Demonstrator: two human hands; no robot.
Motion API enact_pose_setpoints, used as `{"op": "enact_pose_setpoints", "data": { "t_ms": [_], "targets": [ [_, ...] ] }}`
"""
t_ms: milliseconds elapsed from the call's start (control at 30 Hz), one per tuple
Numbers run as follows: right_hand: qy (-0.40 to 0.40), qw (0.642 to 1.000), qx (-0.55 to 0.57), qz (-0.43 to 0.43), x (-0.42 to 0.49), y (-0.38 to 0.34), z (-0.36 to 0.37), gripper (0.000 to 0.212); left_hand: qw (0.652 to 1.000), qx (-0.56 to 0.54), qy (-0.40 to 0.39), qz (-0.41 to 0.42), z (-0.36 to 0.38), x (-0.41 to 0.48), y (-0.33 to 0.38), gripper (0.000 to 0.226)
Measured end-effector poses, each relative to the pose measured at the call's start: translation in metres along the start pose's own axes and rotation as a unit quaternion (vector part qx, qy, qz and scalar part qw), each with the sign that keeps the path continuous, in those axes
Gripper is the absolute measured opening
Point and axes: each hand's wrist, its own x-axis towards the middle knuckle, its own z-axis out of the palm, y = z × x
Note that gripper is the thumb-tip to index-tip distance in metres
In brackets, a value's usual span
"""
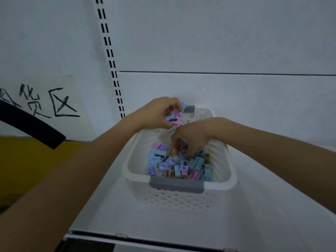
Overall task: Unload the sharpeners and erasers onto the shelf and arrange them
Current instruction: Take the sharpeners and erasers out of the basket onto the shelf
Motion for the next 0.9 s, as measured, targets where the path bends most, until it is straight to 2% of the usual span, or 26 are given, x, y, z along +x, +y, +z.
{"op": "enact_pose_setpoints", "data": {
  "t_ms": [100, 267, 567, 900],
  "targets": [
    [0.027, 0.997, 0.066, -0.024, 0.000, -0.002, 0.000, 0.048, 1.000, 0.004, 0.007, 0.004, 0.000, -0.001, 0.000, 0.039],
    [-0.007, 0.995, 0.099, -0.020, -0.004, -0.005, -0.001, 0.060, 1.000, 0.012, 0.007, 0.001, 0.002, -0.001, -0.002, 0.039],
    [0.026, 0.996, 0.088, 0.004, -0.003, -0.007, -0.002, 0.042, 0.999, -0.019, 0.034, -0.002, 0.002, -0.001, -0.004, 0.040],
    [0.097, 0.985, 0.141, 0.009, -0.034, -0.008, -0.013, 0.038, 0.994, -0.093, 0.061, -0.013, -0.001, 0.007, -0.010, 0.038]
  ]
}}
